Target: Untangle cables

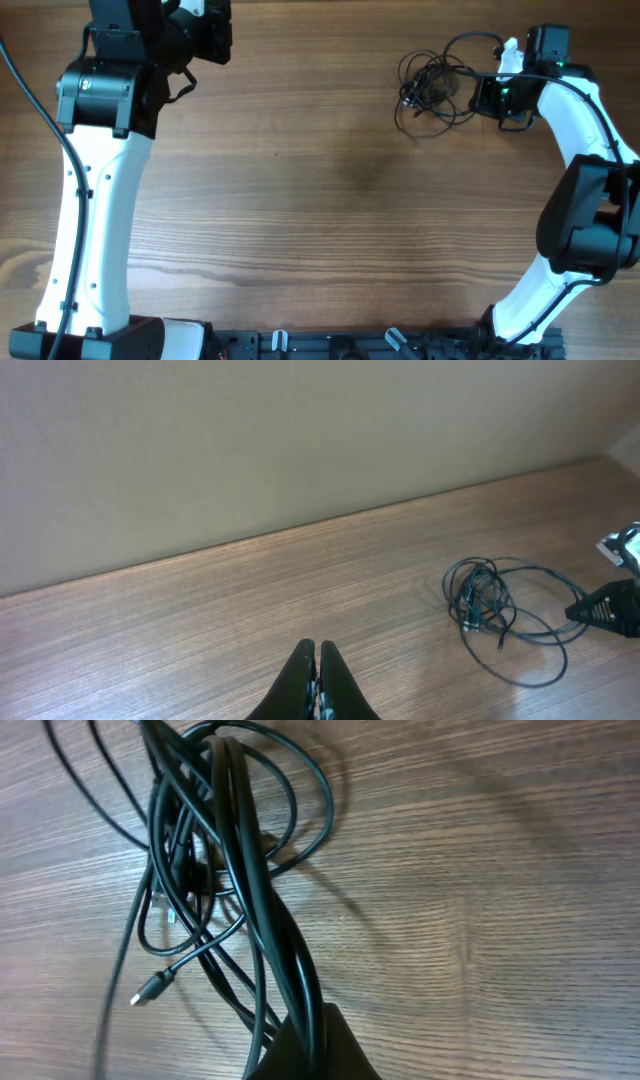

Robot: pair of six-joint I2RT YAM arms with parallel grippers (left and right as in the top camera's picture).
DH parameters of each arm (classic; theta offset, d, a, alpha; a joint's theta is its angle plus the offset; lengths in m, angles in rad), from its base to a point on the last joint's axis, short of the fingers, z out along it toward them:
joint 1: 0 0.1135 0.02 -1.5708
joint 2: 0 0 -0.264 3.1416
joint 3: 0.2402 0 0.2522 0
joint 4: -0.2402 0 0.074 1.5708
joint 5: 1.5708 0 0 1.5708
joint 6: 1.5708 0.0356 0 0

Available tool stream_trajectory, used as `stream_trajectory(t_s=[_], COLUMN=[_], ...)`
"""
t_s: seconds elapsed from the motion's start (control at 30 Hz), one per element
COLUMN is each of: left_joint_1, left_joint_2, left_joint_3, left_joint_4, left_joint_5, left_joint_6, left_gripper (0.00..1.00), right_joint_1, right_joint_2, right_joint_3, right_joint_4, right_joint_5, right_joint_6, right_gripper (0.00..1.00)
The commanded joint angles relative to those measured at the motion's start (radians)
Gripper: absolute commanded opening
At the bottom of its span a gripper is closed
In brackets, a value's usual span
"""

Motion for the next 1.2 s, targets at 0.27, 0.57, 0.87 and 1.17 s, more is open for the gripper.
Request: stream_trajectory(t_s=[0.27,0.57,0.87,1.17], left_joint_1=[0.000,0.000,-0.057,-0.166], left_joint_2=[0.002,0.105,0.213,0.271], left_joint_3=[0.017,0.017,0.017,0.016], left_joint_4=[-0.011,-0.026,-0.038,-0.050], left_joint_5=[0.113,0.269,0.362,0.369], left_joint_6=[-0.003,-0.003,0.002,0.055], left_gripper=[0.44,0.55,0.57,0.57], right_joint_1=[0.026,0.029,0.071,0.129], right_joint_2=[-0.036,-0.228,-0.382,-0.438], right_joint_3=[-0.001,-0.001,-0.001,0.000], right_joint_4=[-0.006,-0.109,-0.151,-0.090], right_joint_5=[-0.420,-0.483,-0.560,-0.661], right_joint_6=[-0.117,-0.171,-0.200,-0.183], right_gripper=[0.04,0.05,0.04,0.04])
